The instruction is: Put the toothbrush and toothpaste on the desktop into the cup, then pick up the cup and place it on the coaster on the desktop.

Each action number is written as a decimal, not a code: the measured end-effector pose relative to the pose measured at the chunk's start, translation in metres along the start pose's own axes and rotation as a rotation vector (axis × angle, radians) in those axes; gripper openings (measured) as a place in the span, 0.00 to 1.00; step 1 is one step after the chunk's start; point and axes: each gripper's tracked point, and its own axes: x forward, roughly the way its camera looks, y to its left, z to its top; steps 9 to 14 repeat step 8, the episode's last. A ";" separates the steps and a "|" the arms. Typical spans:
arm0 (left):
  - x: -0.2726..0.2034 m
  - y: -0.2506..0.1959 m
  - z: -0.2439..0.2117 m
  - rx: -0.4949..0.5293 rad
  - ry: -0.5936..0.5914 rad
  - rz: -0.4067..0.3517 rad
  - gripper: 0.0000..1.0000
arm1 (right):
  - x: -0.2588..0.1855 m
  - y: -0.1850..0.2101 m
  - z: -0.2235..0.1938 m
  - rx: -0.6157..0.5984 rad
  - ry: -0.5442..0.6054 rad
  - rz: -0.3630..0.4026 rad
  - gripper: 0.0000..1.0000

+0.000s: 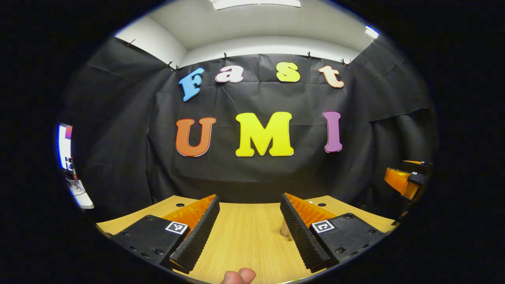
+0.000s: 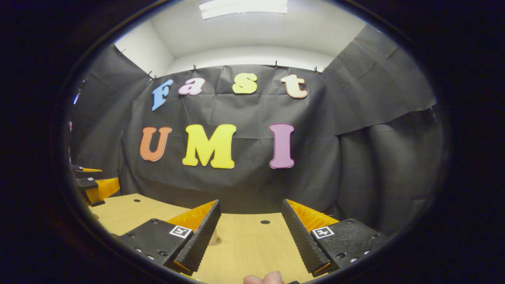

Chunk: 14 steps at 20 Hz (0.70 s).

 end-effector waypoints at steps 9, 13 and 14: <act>0.002 0.001 -0.011 -0.017 0.018 0.012 0.98 | 0.006 0.012 -0.019 -0.026 0.052 0.050 0.95; 0.002 0.001 -0.011 -0.017 0.018 0.012 0.98 | 0.006 0.012 -0.019 -0.026 0.052 0.050 0.95; 0.002 0.001 -0.011 -0.017 0.018 0.012 0.98 | 0.006 0.012 -0.019 -0.026 0.052 0.050 0.95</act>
